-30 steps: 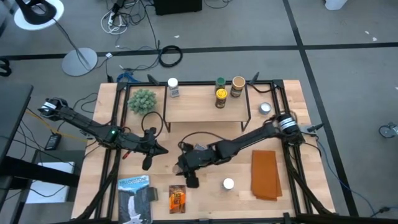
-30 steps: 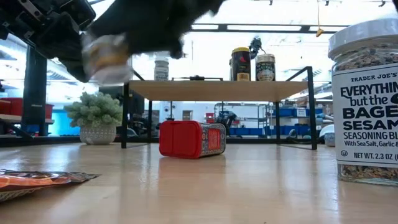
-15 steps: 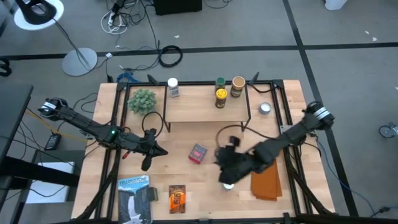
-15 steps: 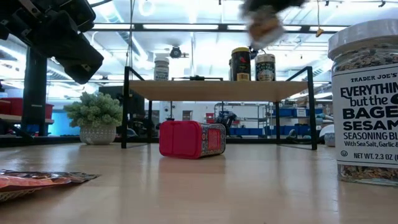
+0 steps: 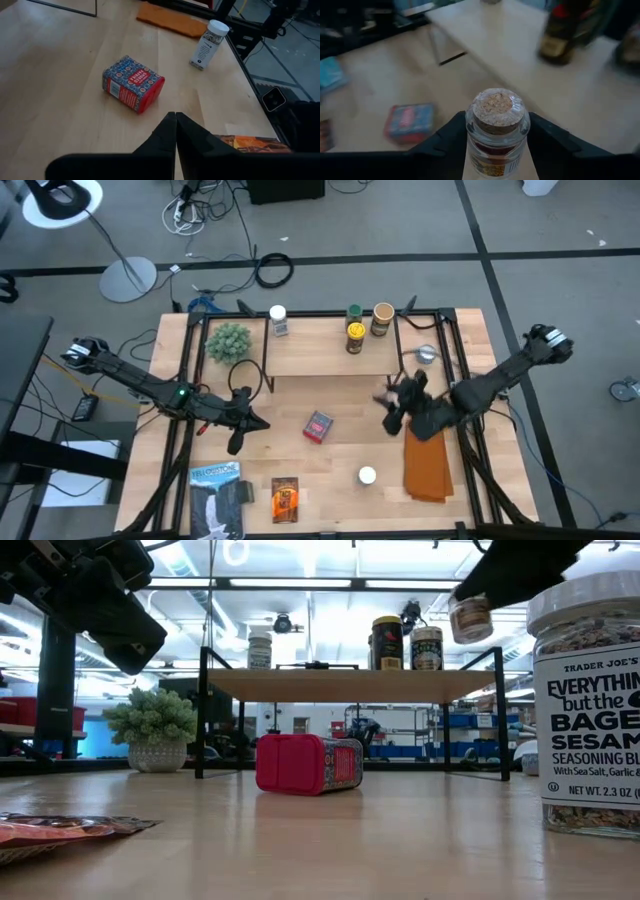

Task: Shelf spices
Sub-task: Put the brown seasoning bottle onto the shelf

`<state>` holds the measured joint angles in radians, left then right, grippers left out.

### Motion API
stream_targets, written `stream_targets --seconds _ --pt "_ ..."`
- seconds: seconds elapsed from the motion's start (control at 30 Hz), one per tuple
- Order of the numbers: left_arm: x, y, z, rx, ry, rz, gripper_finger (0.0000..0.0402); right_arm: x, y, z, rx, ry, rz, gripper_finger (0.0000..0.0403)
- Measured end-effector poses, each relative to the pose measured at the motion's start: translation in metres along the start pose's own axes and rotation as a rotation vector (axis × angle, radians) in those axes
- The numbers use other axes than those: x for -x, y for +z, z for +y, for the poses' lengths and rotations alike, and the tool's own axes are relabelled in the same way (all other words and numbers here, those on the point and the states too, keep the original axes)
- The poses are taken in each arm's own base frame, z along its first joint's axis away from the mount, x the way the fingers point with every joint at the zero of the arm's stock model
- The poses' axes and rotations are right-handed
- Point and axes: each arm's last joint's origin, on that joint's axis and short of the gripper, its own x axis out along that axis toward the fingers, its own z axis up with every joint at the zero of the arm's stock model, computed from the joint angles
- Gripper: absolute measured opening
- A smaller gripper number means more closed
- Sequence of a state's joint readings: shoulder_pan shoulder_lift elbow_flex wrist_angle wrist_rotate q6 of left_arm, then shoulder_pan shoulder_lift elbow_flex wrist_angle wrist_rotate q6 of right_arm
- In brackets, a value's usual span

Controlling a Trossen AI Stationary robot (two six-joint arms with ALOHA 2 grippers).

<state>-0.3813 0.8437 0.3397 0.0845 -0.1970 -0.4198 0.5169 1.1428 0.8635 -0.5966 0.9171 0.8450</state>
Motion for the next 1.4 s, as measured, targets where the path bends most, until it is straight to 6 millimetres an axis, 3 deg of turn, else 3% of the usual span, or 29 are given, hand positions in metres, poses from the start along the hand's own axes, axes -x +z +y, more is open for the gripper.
stream_targets --seconds 0.23,0.5,1.4 --pt "0.000 0.001 -0.001 -0.020 -0.006 -0.015 0.0015 -0.031 0.026 -0.047 0.066 0.001 -0.030 0.0174" --pt "0.000 0.001 -0.001 -0.020 -0.006 -0.015 0.0015 -0.063 0.024 -0.082 0.067 -0.039 -0.026 0.0184" --pt "0.000 0.002 -0.001 -0.024 -0.006 -0.017 0.0015 -0.059 0.025 -0.093 0.106 -0.087 -0.029 0.0212"
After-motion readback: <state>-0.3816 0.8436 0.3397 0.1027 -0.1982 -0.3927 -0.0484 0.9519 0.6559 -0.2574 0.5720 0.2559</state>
